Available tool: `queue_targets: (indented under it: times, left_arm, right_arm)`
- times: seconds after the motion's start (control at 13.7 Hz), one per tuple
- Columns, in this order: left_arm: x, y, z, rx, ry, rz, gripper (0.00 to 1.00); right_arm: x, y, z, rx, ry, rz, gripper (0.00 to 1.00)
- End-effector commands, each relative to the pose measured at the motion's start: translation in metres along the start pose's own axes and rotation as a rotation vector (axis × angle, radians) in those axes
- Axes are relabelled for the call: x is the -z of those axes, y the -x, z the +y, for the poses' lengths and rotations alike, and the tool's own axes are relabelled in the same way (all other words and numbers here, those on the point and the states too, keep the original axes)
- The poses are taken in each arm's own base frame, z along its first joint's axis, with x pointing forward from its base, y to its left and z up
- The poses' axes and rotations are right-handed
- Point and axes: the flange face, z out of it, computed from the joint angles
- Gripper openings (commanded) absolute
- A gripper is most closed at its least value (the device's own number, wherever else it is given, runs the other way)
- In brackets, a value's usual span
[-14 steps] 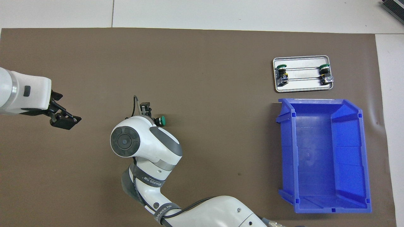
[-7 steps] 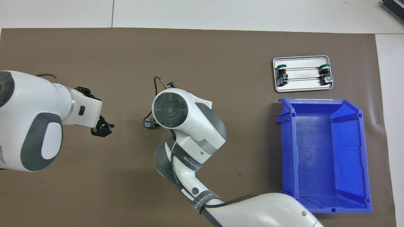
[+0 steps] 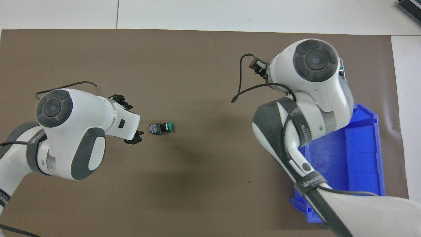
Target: Place and press button with both arms
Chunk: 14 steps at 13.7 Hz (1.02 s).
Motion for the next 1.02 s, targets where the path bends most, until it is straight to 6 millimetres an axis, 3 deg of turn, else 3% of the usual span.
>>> queue_targets:
  times: [0.0,0.22,0.44,0.66,0.8,0.95]
  left_arm:
    - [-0.034,-0.013,0.009,-0.03,0.0,0.01,1.0]
    - [-0.063,-0.023,0.013,-0.02,0.0,0.009,1.0]
    - [-0.084,-0.033,0.02,-0.014,-0.001,0.01,1.0]
    - [-0.097,-0.044,0.027,-0.002,-0.011,0.02,1.0]
    - [-0.099,-0.046,0.031,-0.006,-0.005,0.015,1.0]
    - [-0.101,-0.044,0.033,-0.008,0.002,0.009,1.0]
  right_arm:
    - [0.032,-0.024,0.066,0.137,-0.024,-0.041,1.0]
    - [0.068,-0.037,0.123,0.244,-0.004,-0.076,1.0]
    - [0.12,-0.022,0.143,0.224,-0.026,-0.106,1.0]
    - [0.157,-0.016,0.167,0.204,-0.023,-0.136,1.0]
    - [0.167,-0.011,0.175,0.25,-0.002,-0.189,1.0]
    - [0.16,0.002,0.181,0.272,0.001,-0.226,1.0]
